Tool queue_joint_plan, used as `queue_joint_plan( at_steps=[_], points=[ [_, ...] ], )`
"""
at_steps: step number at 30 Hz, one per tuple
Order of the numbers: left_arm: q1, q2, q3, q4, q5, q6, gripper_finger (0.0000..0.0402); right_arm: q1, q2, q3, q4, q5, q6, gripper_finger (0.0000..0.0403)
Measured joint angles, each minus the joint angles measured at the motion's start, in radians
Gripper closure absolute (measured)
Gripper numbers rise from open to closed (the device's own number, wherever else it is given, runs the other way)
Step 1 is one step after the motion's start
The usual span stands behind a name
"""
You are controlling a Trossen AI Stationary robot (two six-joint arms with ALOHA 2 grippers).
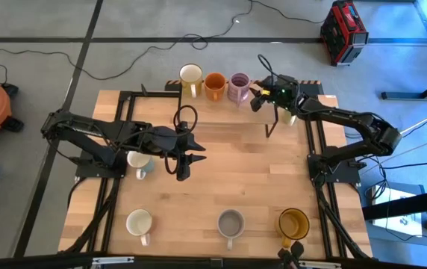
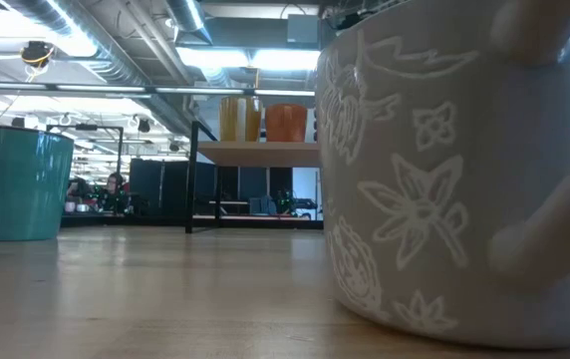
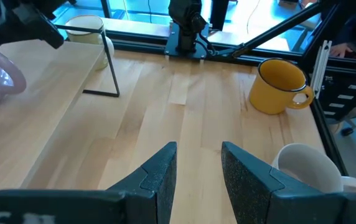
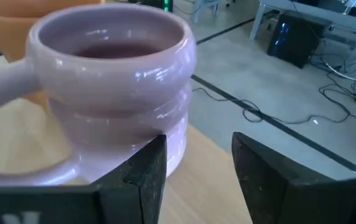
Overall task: Place coffee mugs
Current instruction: Put the purple mug on the shelf, then put the gray mug on the shelf
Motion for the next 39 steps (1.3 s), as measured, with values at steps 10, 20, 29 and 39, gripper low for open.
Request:
queue_joint_plan(
  at_steps=[10, 20, 29, 39],
  points=[
    [0.000, 0.000, 0.000, 0.000, 0.000, 0.007, 0.0281, 0.000, 0.032, 0.028, 0.008, -0.063, -0.002, 0.0233],
    [0.000, 0.000, 0.000, 0.000, 0.000, 0.016, 0.0281, 0.016, -0.147, 0.111, -0.328, -0.114, 0.063, 0.0233],
    [-0.018, 0.004, 0.000, 0.000, 0.007, 0.016, 0.0281, 0.484, -0.406, 0.146, -0.574, -0.421, 0.360, 0.0233],
    [-0.097, 0.013, 0.000, 0.002, 0.005, -0.074, 0.0281, 1.087, -0.289, 0.143, -0.539, 0.007, 0.472, 0.0233]
  ],
)
